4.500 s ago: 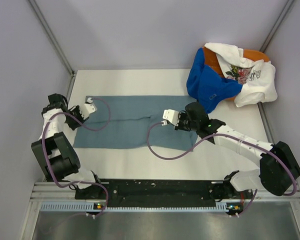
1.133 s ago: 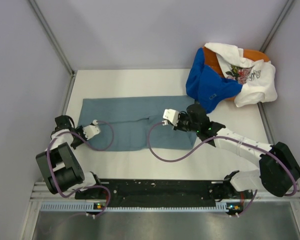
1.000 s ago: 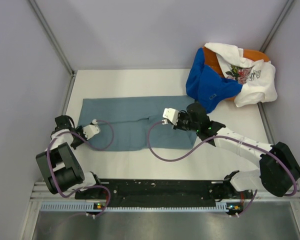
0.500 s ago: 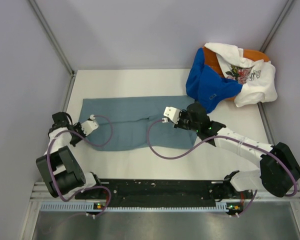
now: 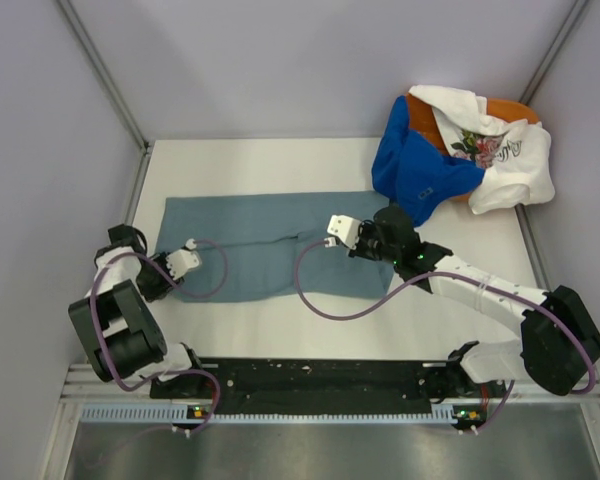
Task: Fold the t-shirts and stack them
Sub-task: Grap the side of the flattened tshirt closest away from the robot with both arms
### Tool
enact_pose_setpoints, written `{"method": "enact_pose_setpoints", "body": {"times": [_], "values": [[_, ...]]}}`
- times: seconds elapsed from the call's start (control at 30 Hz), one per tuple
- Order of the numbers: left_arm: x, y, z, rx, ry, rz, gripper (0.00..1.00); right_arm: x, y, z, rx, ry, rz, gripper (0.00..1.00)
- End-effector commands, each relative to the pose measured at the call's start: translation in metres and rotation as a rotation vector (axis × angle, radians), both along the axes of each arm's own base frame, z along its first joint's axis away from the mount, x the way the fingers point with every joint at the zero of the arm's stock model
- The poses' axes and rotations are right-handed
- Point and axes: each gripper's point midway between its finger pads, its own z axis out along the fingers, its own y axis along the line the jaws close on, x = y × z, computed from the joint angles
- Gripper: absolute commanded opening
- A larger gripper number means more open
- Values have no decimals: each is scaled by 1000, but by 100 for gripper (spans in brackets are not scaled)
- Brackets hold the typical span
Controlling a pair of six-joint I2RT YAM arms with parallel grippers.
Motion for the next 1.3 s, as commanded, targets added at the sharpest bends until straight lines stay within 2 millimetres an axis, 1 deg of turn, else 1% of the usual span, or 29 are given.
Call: {"method": "enact_pose_setpoints", "body": {"times": [0.0, 0.03, 0.1, 0.27, 0.33, 0.43, 0.5, 0.53, 0.67, 0.7, 0.73, 0.77, 0.83, 0.87, 1.0, 1.1, 1.17, 1.2, 1.23, 1.27], "values": [[-10, 3, -2, 42, 42, -88, 54, 4, 5, 19, 23, -9, 5, 0], [-13, 4, -5, 64, 41, -114, 59, 4, 4, 18, 20, 0, 1, 0], [-16, 7, -8, 98, 38, -156, 63, 1, 2, 18, 22, 9, -4, 0], [-4, 8, 4, 120, -20, -209, 67, -2, 0, 20, 29, 30, -14, 0], [-6, 8, 3, 116, -3, -227, 69, -1, -2, 22, 30, 30, -31, 0], [-10, 15, -8, 147, 34, -225, 68, 0, -3, 25, 38, 29, -46, 0], [-7, 27, -13, 190, 35, -206, 68, 0, -3, 26, 47, 27, -55, 0], [-6, 29, -16, 193, 41, -203, 67, 1, -3, 25, 50, 26, -59, 0], [-14, 34, -21, 197, 110, -188, 63, 2, -5, 25, 60, 18, -74, 0], [-15, 36, -21, 201, 115, -181, 60, 3, -6, 25, 60, 13, -83, 0], [-16, 35, -22, 201, 120, -184, 53, 3, -6, 24, 58, 12, -85, 0], [-17, 35, -22, 202, 122, -186, 42, 4, -7, 24, 56, 8, -92, 0], [-13, 35, -17, 199, 99, -175, 11, 6, -10, 25, 55, 2, -108, 0], [-8, 34, -13, 192, 75, -163, 0, 6, -9, 25, 57, 2, -109, 0], [26, 28, 15, 127, -77, -93, 0, 15, -15, 33, 62, -31, -142, 0], [50, 22, 37, 73, -171, -64, 0, 29, -22, 35, 45, -52, -166, 0], [61, 17, 45, 40, -200, -44, 0, 39, -26, 39, 33, -76, -172, 0], [68, 15, 50, 29, -215, -38, 0, 42, -27, 37, 22, -79, -171, 0], [72, 15, 51, 22, -217, -26, 0, 49, -27, 44, 33, -109, -170, 0], [79, 14, 55, 22, -225, -20, 0, 53, -27, 46, 36, -120, -169, 0]]}}
